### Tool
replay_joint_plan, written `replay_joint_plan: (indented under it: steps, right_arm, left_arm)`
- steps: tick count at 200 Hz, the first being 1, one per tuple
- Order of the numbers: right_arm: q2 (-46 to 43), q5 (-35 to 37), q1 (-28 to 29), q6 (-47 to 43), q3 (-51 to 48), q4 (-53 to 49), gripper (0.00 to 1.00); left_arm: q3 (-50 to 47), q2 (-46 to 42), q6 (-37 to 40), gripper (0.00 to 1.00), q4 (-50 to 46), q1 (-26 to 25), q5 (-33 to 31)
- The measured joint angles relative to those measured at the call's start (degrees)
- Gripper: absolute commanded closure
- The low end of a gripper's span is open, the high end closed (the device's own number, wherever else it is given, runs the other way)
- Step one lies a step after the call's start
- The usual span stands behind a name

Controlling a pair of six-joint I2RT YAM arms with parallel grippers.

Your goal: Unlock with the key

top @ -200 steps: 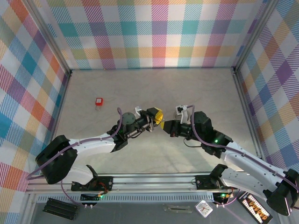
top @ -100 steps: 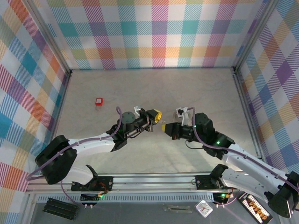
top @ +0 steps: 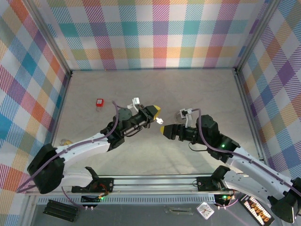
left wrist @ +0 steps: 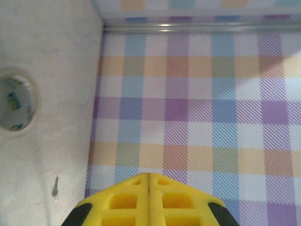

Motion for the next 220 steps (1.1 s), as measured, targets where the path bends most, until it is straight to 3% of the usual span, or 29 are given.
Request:
replay_joint_plan:
  steps: [28,58,153,220]
  right_arm:
    - [1.09,-4.52,-3.32,5.88,-0.52,7.39,0.20]
    - [5.88,-8.37,-4.37,11.52,-3.13,19.71,0.26]
    - [12.66,-13.09,-4.35,19.34,-6.49,38.77,0.52]
    - [14.43,-13.90,-3.48,21.05,-6.99,42.86,0.65]
  left_arm:
    - [0.52,-4.13,10.67,1.00,1.18,0.00,0.22]
    - [-0.33,-4.02,15.19,1.00,3.56,0.00,0.94]
    - [-3.28,-4.02,18.08,1.00,6.95,0.00,1.05]
    - [-3.69,-4.02,18.18,1.00,8.07,0.00,0.13]
